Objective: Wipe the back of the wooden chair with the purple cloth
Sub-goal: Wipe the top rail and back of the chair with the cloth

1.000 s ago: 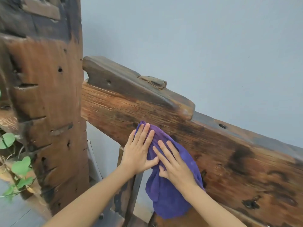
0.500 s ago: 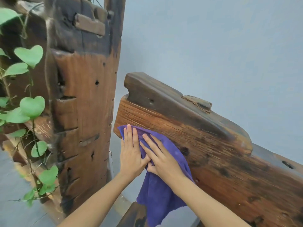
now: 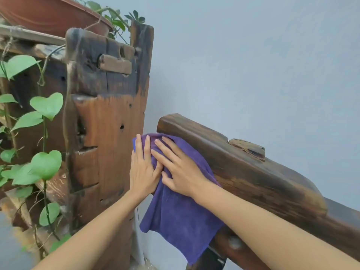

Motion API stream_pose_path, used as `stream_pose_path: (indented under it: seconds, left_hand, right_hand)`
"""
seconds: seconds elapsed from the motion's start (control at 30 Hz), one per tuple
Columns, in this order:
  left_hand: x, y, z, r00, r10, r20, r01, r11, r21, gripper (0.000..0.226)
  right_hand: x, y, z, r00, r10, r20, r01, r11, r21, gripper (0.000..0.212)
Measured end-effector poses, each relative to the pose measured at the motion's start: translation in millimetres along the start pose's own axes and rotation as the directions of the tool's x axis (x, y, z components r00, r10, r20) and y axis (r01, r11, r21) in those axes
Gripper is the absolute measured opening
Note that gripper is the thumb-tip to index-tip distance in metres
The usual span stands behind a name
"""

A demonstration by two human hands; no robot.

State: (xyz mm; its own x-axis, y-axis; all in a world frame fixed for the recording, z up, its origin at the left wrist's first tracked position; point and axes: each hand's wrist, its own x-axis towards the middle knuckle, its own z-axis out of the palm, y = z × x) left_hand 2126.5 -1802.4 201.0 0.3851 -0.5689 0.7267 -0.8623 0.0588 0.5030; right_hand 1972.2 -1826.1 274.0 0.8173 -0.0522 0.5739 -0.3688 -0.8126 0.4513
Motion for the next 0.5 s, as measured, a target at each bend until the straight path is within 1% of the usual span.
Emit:
stream_pose_path:
  seconds: [0.07, 0.1, 0.13, 0.17, 0.2, 0.23, 0.27, 0.3, 0.37, 0.4, 0.5]
  left_hand:
    - [29, 13, -13, 1.0, 0.022, -0.014, -0.022, 1.0, 0.002, 0.085]
    - [43, 19, -20, 0.999, 0.038, -0.016, -0.039, 0.999, -0.019, 0.084]
    - [54, 24, -25, 0.998, 0.052, -0.021, -0.053, 0.997, -0.05, 0.083]
    - [66, 37, -29, 0.998, 0.06, -0.026, -0.062, 0.994, -0.088, 0.083]
    - [74, 39, -35, 0.998, 0.042, -0.042, -0.047, 0.993, -0.109, 0.081]
    - [81, 47, -40, 0.999, 0.017, -0.049, -0.023, 0.992, -0.121, 0.077]
    - [87, 55, -44, 0.999, -0.011, -0.04, 0.006, 0.992, -0.126, 0.073]
    - [92, 66, -49, 0.999, -0.036, -0.017, 0.033, 0.992, -0.119, 0.066]
    - [104, 87, -56, 0.996, -0.072, 0.043, 0.073, 0.997, -0.032, 0.052]
    - [109, 98, -59, 0.996, -0.051, 0.071, 0.048, 0.998, 0.043, 0.05]
    - [118, 122, -58, 0.979, 0.086, 0.186, -0.138, 0.948, 0.287, 0.057]
  right_hand:
    - [17, 14, -14, 0.999, -0.01, -0.039, 0.009, 0.999, -0.039, 0.07]
    - [28, 20, -27, 0.999, 0.02, -0.05, -0.022, 0.999, -0.048, 0.069]
    - [38, 26, -37, 0.996, 0.087, -0.02, -0.087, 0.996, -0.035, 0.069]
    - [42, 38, -51, 0.983, 0.178, 0.042, -0.178, 0.984, 0.014, 0.068]
    - [52, 48, -58, 0.958, 0.248, 0.148, -0.264, 0.959, 0.104, 0.068]
    - [56, 61, -66, 0.917, 0.283, 0.281, -0.349, 0.912, 0.218, 0.07]
    - [54, 73, -73, 0.875, 0.275, 0.399, -0.414, 0.852, 0.321, 0.073]
    - [47, 83, -79, 0.85, 0.251, 0.462, -0.445, 0.811, 0.379, 0.076]
    - [28, 95, -90, 0.828, 0.232, 0.511, -0.469, 0.786, 0.402, 0.08]
    - [16, 98, -95, 0.812, 0.247, 0.529, -0.493, 0.777, 0.393, 0.081]
    - [-7, 100, -106, 0.771, 0.316, 0.552, -0.548, 0.77, 0.326, 0.084]
